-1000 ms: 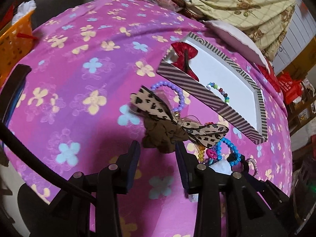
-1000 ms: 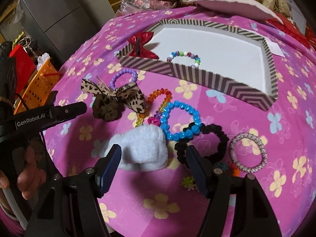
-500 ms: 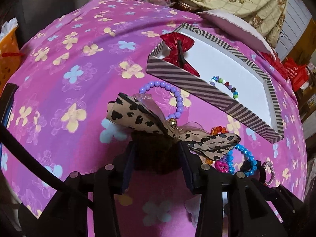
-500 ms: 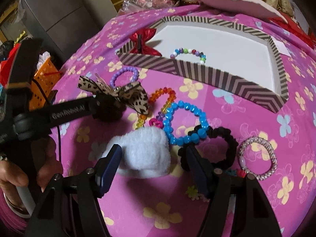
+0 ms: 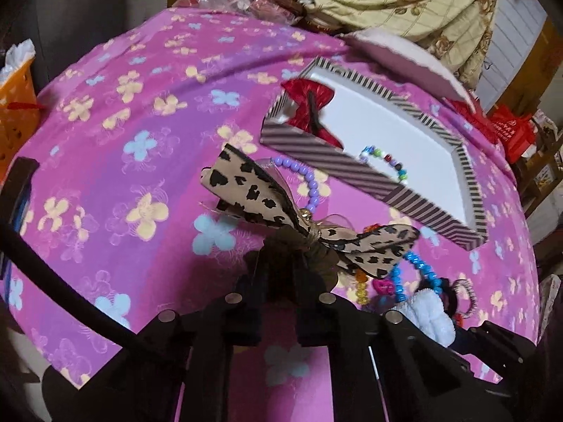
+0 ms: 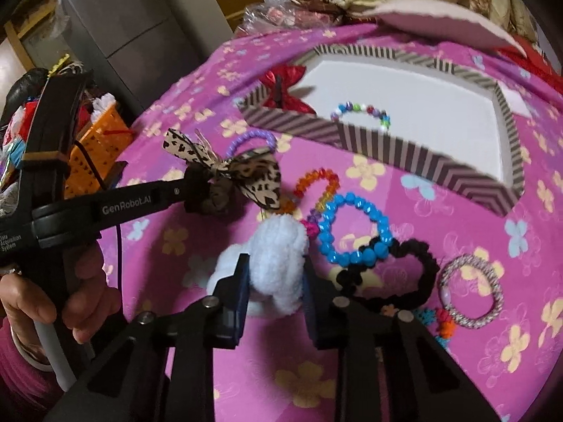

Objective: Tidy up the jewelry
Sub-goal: 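Grasp the leopard-print bow with the left tool while the right tool grasps the white fluffy scrunchie, then carry the leopard bow and scrunchie into the white tray and open both tools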

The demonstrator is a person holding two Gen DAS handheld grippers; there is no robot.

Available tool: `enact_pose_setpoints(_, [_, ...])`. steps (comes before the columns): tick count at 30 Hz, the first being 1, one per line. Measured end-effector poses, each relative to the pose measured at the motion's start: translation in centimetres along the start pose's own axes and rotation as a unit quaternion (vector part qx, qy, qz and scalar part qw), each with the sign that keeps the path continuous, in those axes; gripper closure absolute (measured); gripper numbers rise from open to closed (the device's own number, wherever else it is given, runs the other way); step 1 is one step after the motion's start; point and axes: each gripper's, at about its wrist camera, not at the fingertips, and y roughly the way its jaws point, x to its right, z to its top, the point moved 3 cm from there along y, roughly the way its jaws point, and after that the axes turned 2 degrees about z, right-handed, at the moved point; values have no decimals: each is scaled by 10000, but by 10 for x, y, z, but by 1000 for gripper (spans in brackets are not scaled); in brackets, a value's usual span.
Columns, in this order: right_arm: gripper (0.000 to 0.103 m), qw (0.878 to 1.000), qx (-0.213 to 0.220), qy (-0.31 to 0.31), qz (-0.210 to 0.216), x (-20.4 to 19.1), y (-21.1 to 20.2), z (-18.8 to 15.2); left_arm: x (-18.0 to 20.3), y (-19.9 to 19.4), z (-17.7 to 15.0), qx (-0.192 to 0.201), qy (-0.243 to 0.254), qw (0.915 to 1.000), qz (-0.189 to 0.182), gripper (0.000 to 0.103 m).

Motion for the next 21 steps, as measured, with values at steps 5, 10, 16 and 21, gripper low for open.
enact_pose_setpoints(5, [76,9995,287,-71,108,-8,-25,11,4,-26,9,273,24,9996,-73,73])
enact_pose_setpoints(10, [76,9984,549,-20,94,-3,-49,20,11,-45,18,477,57,9988,-135,73])
enact_pose_setpoints(16, [76,9970,757,156,-12,13,-66,28,27,-55,31,616,171,9978,-177,73])
enact_pose_setpoints(21, [76,9959,854,268,-152,31,-73,38,43,-55,45,730,303,9968,-137,73])
